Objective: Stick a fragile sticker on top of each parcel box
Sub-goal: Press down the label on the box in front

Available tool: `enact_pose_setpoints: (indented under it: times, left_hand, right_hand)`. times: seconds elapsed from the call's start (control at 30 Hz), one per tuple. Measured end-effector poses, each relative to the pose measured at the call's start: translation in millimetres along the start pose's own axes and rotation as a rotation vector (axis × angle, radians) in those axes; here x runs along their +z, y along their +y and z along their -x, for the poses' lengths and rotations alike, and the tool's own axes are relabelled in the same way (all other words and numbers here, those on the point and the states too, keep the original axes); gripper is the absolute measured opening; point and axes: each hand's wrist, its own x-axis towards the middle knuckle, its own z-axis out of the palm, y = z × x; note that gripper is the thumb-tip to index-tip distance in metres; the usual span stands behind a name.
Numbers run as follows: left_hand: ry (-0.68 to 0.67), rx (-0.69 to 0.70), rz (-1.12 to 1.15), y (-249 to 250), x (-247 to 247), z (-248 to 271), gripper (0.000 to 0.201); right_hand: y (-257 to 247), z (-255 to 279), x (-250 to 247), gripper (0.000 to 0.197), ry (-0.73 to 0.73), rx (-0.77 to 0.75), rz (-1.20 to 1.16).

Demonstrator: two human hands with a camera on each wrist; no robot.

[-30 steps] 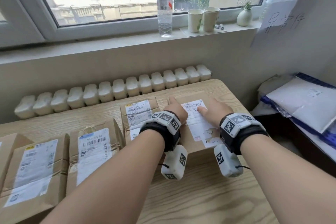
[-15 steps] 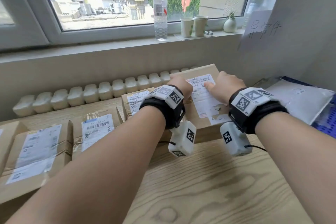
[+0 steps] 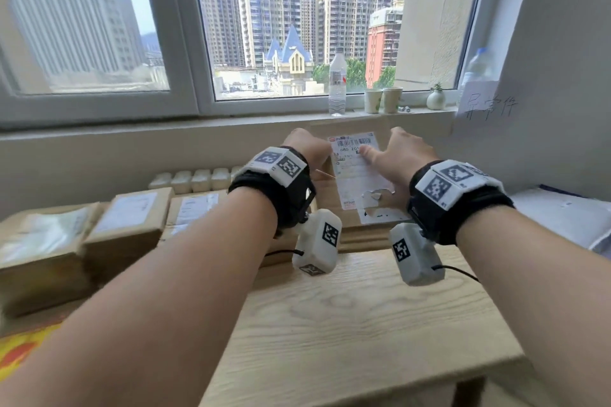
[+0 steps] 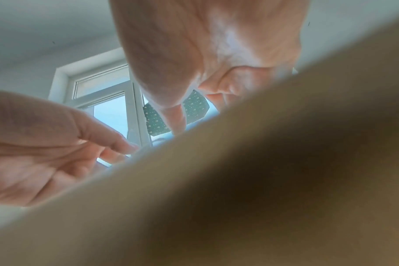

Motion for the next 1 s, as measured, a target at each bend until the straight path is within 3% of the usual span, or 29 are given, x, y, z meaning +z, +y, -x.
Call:
enact_pose_setpoints:
  times: [0.13, 0.2, 0.4, 0.53, 0.73, 0.87, 1.0]
  left_hand:
    - [0.066, -0.071, 0.159, -23, -47, 33, 0.041]
    - [0.073, -0.092, 0.209, -39, -65, 43, 0.066]
    - [-0.046, -0.11, 0.149, -86, -86, 60, 0.127]
    - [-0.109, -0.114, 0.168, -112, -86, 62, 0.104]
    - [-0.133, -0.164, 0.23, -137, -83, 57, 0.105]
    - [-0.108, -0.079, 0.185, -143, -79, 56, 0.119]
    - [-0.097, -0.053, 0.137, -143, -78, 57, 0.11]
  right_hand:
    - [-26, 28, 8, 0.082, -0.051, -0.094, -0.176]
    - [-37, 38, 14, 0.084, -0.077, -0.146, -0.291]
    - [-38, 50, 60, 0.097, -0.274, -0.214, -0.543]
    - [-33, 47, 91, 0.107, -0.36, -0.24, -0.577]
    - [-27, 41, 111, 0.138, -0.414, -0.238, -0.56]
    - [-24, 47, 110, 0.134, -0.372, -0.227, -0.608]
    - [-31, 58, 101, 0.12, -0.3, -0.147, -0.655]
